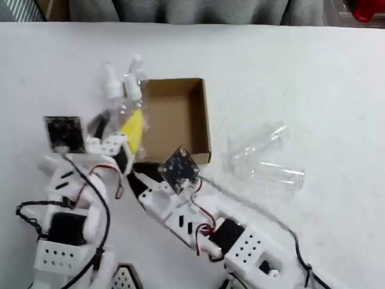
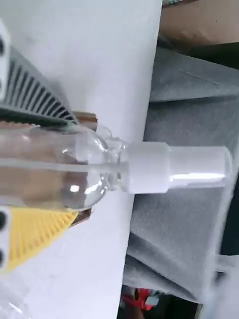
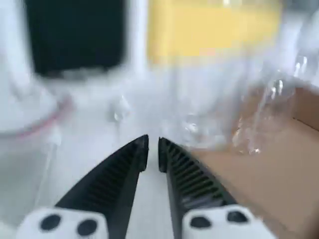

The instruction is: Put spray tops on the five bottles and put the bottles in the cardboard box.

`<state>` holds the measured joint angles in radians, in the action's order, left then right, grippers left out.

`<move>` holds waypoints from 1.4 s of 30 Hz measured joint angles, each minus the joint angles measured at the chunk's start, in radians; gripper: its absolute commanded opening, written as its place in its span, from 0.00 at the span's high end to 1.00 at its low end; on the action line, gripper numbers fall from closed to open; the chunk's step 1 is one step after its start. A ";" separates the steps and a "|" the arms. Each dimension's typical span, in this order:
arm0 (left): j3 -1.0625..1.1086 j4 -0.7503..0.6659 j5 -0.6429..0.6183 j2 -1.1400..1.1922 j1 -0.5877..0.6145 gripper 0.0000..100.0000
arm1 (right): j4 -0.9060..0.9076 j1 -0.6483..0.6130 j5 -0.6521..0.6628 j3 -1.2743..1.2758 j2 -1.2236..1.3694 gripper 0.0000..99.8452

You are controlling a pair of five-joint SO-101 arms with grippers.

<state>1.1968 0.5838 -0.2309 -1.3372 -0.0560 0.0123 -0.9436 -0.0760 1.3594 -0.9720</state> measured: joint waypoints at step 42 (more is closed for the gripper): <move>-0.011 0.264 0.069 -0.265 -0.104 0.98 | -0.077 0.063 0.005 0.003 0.049 0.98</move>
<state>1.1861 0.8477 -0.1619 -1.6026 -0.1603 -0.0644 -0.8807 -0.0713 1.3625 -0.9229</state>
